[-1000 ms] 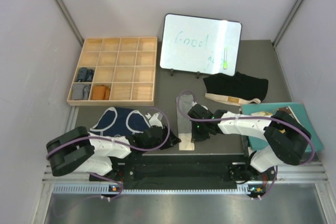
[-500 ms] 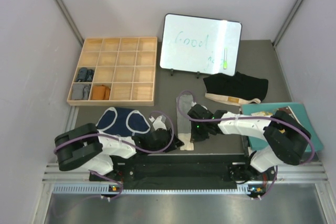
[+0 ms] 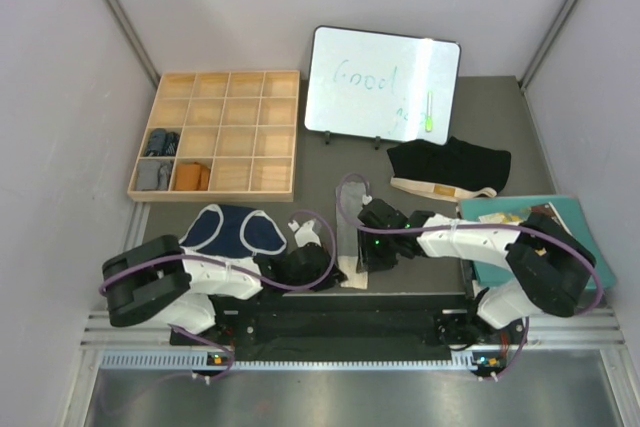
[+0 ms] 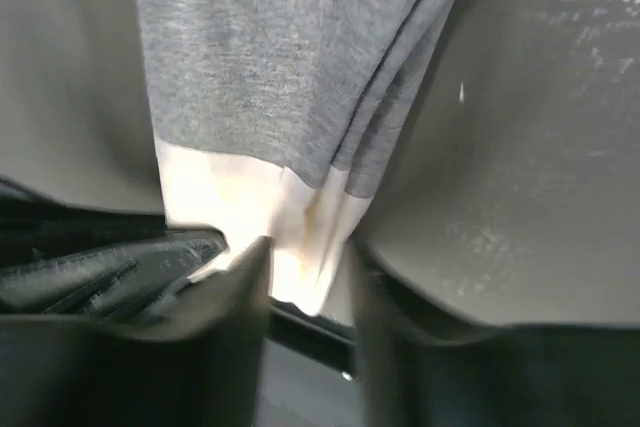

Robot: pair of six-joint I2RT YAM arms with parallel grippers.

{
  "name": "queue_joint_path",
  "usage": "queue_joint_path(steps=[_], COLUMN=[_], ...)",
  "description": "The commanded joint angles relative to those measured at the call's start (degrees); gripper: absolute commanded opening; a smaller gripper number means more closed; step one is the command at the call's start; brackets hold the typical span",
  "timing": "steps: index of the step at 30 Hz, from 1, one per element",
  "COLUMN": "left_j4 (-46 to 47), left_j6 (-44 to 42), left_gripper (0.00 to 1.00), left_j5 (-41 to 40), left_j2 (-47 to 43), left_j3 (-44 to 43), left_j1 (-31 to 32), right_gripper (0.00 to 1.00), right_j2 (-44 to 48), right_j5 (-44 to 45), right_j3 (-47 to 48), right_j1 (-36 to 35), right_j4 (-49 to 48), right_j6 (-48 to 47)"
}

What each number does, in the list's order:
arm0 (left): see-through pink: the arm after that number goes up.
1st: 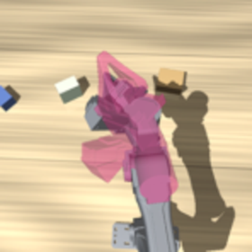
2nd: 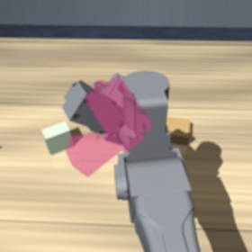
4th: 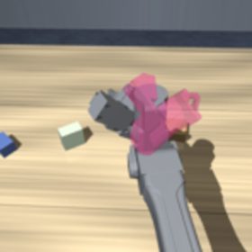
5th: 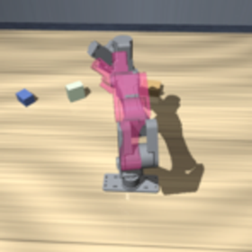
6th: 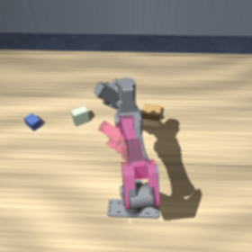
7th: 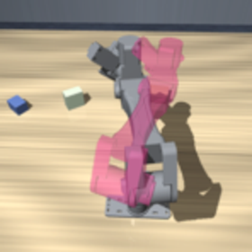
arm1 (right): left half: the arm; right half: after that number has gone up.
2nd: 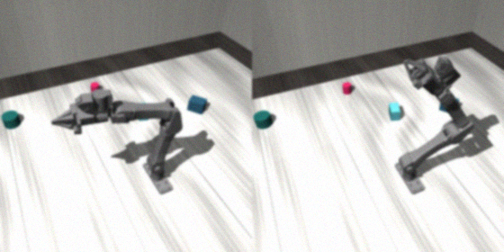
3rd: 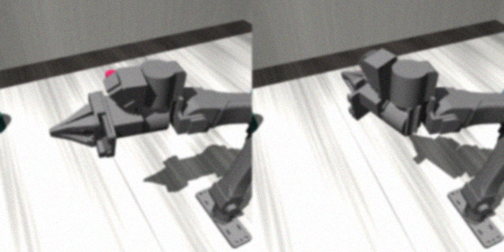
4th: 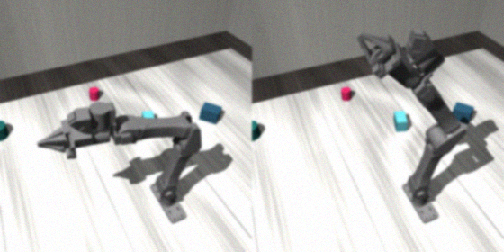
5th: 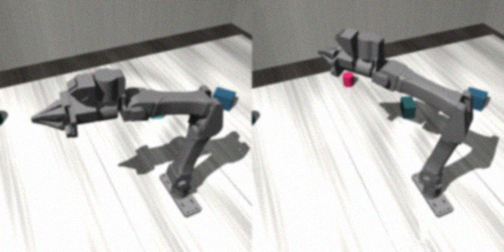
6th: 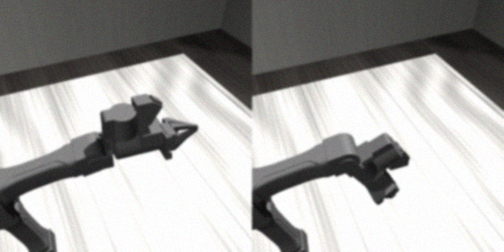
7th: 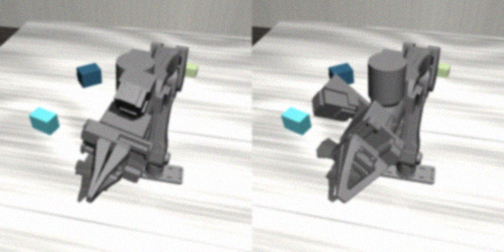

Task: Roll the underwear
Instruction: Roll the underwear to the center of the board.

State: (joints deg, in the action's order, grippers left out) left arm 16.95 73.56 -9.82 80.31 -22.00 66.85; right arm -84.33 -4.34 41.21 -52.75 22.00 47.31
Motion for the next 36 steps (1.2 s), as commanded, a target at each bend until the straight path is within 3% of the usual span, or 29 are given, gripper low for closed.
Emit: queue_joint_path(steps=[1,2,4,9,15,19,25,36], left_j4=[-8.7,-8.4,-8.8,-10.8,-13.7,-14.5,-13.5,-13.2], left_j6=[-3.8,-4.2,-5.8,-10.4,-12.5,-12.0,-10.6,-9.7], left_gripper=[0.0,0.0,0.0,0.0,0.0,0.0,0.0,0.0], left_j5=[4.1,5.9,11.6,23.3,36.6,41.0,45.9,47.8], left_j2=[-4.5,-5.2,-6.5,-5.0,0.0,2.2,4.5,5.2], left_j3=[-0.9,-0.7,-1.3,-4.9,-9.9,-11.0,-10.6,-10.7], left_j1=[-2.0,-3.0,-6.5,-13.1,-19.8,-22.0,-25.4,-28.1], right_gripper=[0.45,0.55,0.6,0.62,0.63,0.65,0.67,0.72], right_j2=[6.8,8.6,13.3,20.3,22.5,20.0,12.1,0.1], right_j5=[0.6,2.8,4.2,4.3,19.5,27.2,32.3,46.1], right_j3=[-0.3,-0.6,-1.1,-3.2,-5.5,-6.7,-5.3,1.9], right_j1=[-0.9,-0.9,-0.8,-2.8,-15.3,-22.7,-27.0,-33.9], right_j4=[2.0,3.1,3.7,-1.5,-10.9,-16.0,-19.4,-13.8], right_j6=[-3.2,-4.0,-7.6,-15.8,-23.2,-25.0,-25.1,-22.1])
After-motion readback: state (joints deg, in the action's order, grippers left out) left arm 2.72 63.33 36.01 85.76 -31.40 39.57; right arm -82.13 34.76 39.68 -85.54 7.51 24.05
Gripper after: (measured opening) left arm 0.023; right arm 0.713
